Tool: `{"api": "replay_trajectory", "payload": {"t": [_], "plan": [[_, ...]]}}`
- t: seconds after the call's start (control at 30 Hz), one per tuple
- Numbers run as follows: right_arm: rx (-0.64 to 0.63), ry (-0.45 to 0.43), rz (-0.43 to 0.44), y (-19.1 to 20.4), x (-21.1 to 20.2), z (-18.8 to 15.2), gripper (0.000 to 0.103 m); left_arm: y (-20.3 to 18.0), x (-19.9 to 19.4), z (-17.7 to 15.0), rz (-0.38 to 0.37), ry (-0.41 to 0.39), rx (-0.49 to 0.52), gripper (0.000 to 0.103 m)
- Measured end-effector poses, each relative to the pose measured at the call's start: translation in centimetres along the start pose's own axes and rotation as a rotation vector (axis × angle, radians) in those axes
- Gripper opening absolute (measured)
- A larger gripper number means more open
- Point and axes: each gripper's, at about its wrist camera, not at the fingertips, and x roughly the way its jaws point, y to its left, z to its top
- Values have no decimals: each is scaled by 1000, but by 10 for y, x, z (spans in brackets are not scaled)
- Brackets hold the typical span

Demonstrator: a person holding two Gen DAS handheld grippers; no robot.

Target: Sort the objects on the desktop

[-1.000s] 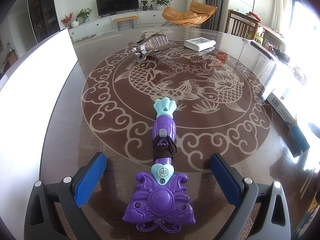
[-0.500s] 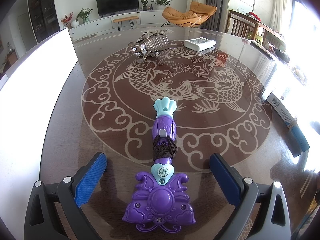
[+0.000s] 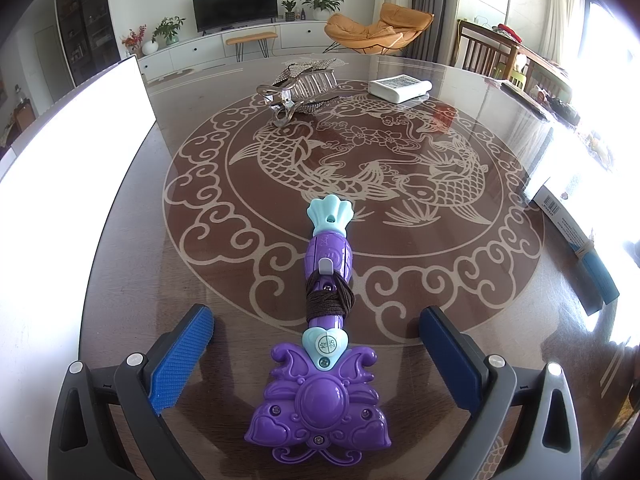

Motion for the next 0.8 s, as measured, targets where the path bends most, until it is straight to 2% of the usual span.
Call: {"api": "replay_trajectory", "payload": {"t": [0.8], "plan": [[15, -22, -4, -4, -4, 0, 97, 0, 0, 0, 0, 0, -1, 103]]}}
